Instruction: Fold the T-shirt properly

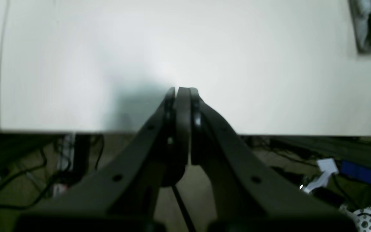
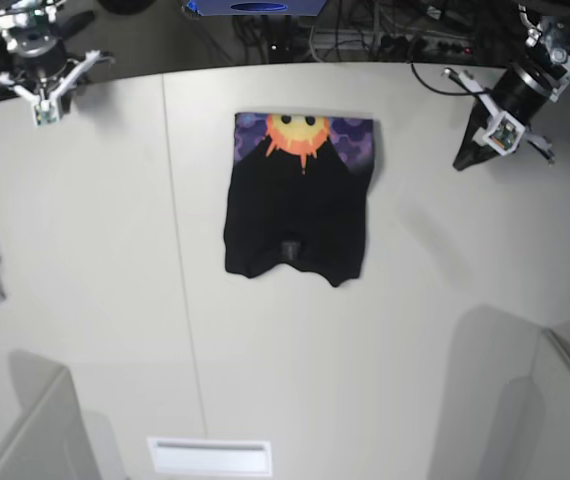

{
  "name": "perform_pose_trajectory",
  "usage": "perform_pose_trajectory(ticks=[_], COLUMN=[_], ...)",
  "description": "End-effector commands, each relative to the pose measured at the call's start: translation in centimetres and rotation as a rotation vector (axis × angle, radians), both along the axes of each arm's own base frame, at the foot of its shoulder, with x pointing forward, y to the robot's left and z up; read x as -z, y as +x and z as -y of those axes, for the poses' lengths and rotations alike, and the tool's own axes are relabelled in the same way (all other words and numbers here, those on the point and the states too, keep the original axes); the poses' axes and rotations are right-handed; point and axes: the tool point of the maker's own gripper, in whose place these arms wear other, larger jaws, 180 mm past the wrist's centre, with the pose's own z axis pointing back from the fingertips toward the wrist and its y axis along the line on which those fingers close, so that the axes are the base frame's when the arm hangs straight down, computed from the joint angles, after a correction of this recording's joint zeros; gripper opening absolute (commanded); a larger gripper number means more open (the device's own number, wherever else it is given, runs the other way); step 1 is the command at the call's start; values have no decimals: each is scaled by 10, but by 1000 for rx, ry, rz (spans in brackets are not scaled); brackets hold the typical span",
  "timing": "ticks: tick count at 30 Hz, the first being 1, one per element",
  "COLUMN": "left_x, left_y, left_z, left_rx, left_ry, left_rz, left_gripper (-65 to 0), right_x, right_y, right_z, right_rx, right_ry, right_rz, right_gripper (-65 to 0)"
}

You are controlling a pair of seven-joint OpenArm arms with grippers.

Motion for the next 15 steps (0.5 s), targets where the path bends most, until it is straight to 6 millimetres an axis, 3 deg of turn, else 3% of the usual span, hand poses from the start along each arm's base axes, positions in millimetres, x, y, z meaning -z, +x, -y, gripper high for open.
perform_pose_trajectory(ticks=[1, 10, 15], left_x=[-8, 37, 50], left_y=[-5, -92, -126], left_z=[1, -4, -7], left_rx=[4, 16, -31], left_ry=[-33, -68, -110], left_rz=[27, -109, -180], left_gripper=[-650, -650, -650], right_x=[-7, 4, 9], right_y=[-2, -50, -82], right_z=[2, 5, 3], right_rx=[-21, -31, -37], right_ry=[-21, -40, -37], right_rz=[17, -110, -198], right_gripper=[-650, -650, -650])
